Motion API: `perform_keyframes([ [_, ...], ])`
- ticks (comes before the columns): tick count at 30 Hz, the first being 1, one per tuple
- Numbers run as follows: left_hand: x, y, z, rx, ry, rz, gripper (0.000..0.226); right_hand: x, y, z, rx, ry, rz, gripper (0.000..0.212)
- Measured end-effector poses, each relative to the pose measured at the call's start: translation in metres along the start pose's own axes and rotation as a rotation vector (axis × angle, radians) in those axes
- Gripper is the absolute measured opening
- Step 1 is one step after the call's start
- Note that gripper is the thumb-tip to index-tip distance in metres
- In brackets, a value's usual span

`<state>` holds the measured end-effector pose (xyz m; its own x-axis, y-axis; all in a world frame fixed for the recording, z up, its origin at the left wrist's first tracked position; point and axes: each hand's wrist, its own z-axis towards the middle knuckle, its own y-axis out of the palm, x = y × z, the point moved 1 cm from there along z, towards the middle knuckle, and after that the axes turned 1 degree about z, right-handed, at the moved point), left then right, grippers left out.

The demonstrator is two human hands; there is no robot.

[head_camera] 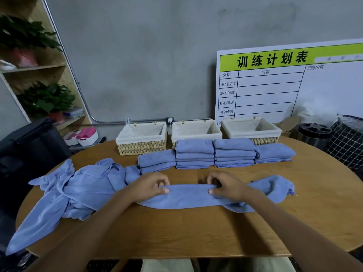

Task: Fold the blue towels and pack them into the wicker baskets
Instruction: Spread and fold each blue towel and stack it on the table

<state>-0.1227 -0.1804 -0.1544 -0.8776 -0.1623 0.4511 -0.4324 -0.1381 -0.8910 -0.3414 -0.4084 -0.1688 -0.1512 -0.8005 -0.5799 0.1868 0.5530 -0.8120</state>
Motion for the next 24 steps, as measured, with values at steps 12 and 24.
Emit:
perform_keyframes([
  [12, 0.045, -0.091, 0.005, 0.403, 0.01, 0.176, 0.032, -0.038, -0.068, -0.019, 0.542, -0.07, -0.141, 0.023],
  [24, 0.065, -0.162, -0.016, 0.475, 0.053, 0.361, 0.05, -0.089, -0.114, -0.032, 0.691, -0.197, 0.159, 0.038],
])
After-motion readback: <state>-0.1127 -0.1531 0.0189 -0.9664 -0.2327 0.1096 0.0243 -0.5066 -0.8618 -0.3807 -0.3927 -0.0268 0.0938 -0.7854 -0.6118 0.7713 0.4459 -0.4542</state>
